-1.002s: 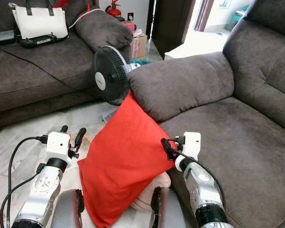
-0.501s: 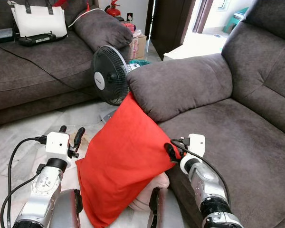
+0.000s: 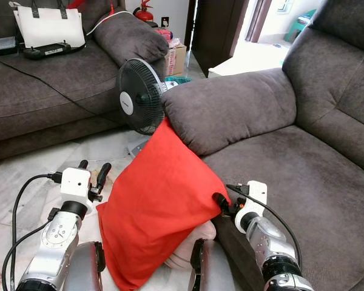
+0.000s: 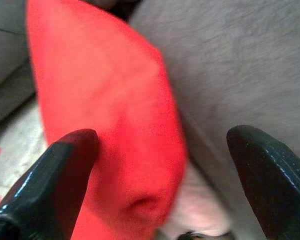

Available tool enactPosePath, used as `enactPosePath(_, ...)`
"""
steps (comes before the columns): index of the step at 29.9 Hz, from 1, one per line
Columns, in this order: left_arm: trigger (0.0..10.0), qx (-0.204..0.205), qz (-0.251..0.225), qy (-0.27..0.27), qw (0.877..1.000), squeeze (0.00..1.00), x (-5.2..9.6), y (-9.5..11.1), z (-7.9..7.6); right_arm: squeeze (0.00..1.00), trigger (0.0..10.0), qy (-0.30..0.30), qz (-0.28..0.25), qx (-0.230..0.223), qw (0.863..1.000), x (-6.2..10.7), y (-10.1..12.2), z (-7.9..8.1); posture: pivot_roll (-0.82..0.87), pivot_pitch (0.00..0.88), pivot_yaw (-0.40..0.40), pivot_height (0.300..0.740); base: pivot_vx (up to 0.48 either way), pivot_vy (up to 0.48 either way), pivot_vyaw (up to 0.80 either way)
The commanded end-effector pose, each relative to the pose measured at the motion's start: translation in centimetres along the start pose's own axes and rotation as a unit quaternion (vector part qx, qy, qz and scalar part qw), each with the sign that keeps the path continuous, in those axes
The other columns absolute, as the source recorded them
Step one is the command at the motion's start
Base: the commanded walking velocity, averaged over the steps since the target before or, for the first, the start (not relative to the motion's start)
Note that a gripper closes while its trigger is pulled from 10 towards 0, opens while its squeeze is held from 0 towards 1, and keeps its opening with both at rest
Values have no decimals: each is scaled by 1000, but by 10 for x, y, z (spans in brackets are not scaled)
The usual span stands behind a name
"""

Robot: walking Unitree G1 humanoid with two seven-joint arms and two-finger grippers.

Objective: Move the pillow to the sofa from floor

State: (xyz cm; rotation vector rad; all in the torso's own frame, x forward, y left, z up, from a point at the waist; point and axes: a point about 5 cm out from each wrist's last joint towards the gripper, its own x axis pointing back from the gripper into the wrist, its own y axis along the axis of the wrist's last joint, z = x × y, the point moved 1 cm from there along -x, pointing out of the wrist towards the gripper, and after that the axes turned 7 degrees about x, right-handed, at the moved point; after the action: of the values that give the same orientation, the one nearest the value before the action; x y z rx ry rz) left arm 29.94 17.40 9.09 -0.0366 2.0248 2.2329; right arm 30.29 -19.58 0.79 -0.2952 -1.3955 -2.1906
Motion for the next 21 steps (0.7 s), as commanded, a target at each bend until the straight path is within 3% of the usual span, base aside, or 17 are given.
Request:
enactPosePath(1,10000,9,9,-6,1000,0,-1,-2,-3,0,10000,7,-13,-11,1000,2,3,-1,133,0,-132,500,0,0,0)
enactPosePath(8,10000,12,9,-12,1000,0,-1,-2,-4,0,10000,42,-17,-39,998,-4,1,10,134,0,-127,500,0,0,0)
enactPosePath(21,10000,14,9,-14,1000,0,1,-1,-6,0,10000,32,-22,-47,998,-12,-1,17,154,0,-125,500,0,0,0)
